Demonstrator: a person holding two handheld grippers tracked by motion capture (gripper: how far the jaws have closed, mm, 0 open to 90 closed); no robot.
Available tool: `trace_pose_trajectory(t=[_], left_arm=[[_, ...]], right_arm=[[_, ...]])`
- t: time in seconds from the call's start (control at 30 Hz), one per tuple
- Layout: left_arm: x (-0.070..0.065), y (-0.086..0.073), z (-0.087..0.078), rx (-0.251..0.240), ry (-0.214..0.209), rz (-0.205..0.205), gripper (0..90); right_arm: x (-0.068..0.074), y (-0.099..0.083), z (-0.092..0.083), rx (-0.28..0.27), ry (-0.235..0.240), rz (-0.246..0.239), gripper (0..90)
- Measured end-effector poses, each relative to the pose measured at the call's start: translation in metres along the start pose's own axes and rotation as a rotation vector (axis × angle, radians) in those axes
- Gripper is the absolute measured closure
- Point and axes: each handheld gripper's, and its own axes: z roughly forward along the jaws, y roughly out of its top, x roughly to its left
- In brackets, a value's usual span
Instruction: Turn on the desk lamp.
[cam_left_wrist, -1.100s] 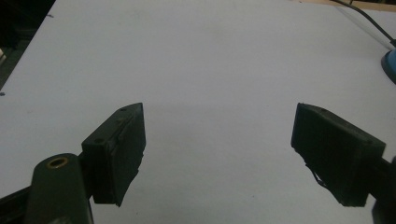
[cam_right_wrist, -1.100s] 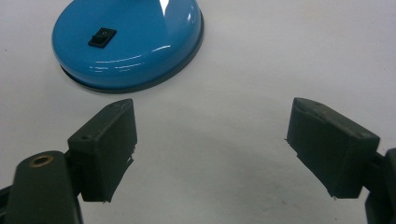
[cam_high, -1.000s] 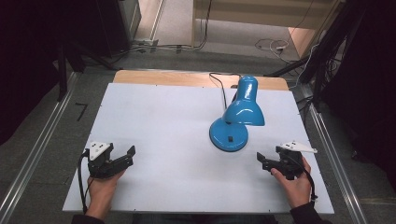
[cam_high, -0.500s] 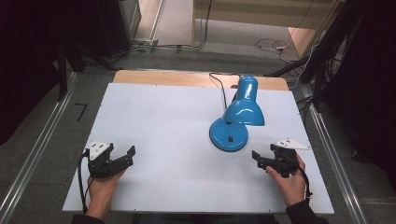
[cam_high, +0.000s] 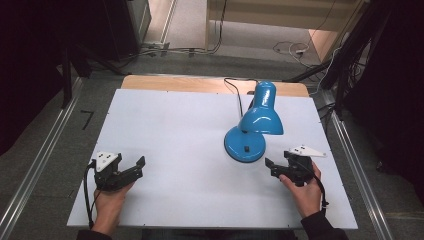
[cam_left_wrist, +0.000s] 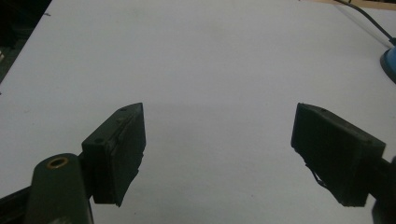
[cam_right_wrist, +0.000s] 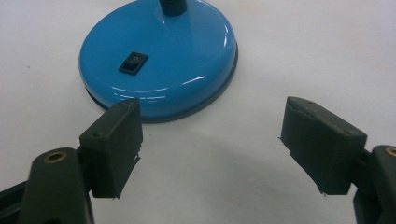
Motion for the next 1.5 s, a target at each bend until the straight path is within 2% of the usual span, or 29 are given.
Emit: trace_pose_trajectory(t=[0.23, 0.37, 0.77, 1.0, 1.07, 1.1, 1.13, 1.23, 1.3, 1.33, 1.5], left_arm=[[0.0, 0.0, 0.0, -0.001, 0.0, 0.001, 18.2], [0.0, 0.0, 0.0, -0.001, -0.001, 0.001, 18.4], [0.0, 0.0, 0.0, -0.001, -0.003, 0.0, 18.4], [0.0, 0.0, 0.0, -0.001, -0.004, -0.002, 18.4], [0.0, 0.0, 0.0, -0.001, -0.005, -0.001, 18.4], [0.0, 0.0, 0.0, -0.002, -0.005, -0.001, 18.4], [0.0, 0.0, 0.0, -0.001, -0.005, -0.002, 18.5], [0.0, 0.0, 0.0, 0.0, -0.005, -0.003, 18.5], [0.0, 0.0, 0.0, -0.001, -0.005, -0.004, 18.5], [0.0, 0.0, 0.0, -0.002, -0.004, -0.004, 18.5], [0.0, 0.0, 0.0, -0.001, -0.005, -0.005, 18.6]], right_arm=[[0.006, 0.003, 0.004, -0.01, 0.015, -0.007, 24.8], [0.01, 0.005, 0.007, -0.02, 0.034, 0.001, 32.4], [0.018, 0.01, 0.014, -0.03, 0.051, -0.018, 37.2], [0.025, 0.012, 0.018, -0.04, 0.081, -0.03, 50.1], [0.026, 0.013, 0.019, -0.049, 0.089, -0.031, 58.8], [0.026, 0.013, 0.019, -0.049, 0.089, -0.031, 58.8], [0.028, 0.014, 0.019, -0.059, 0.093, -0.035, 65.7], [0.028, 0.016, 0.02, -0.077, 0.09, -0.037, 77.8], [0.029, 0.017, 0.02, -0.082, 0.091, -0.038, 81.3], [0.029, 0.018, 0.021, -0.08, 0.095, -0.039, 86.1], [0.033, 0.02, 0.026, -0.082, 0.101, -0.048, 87.2]])
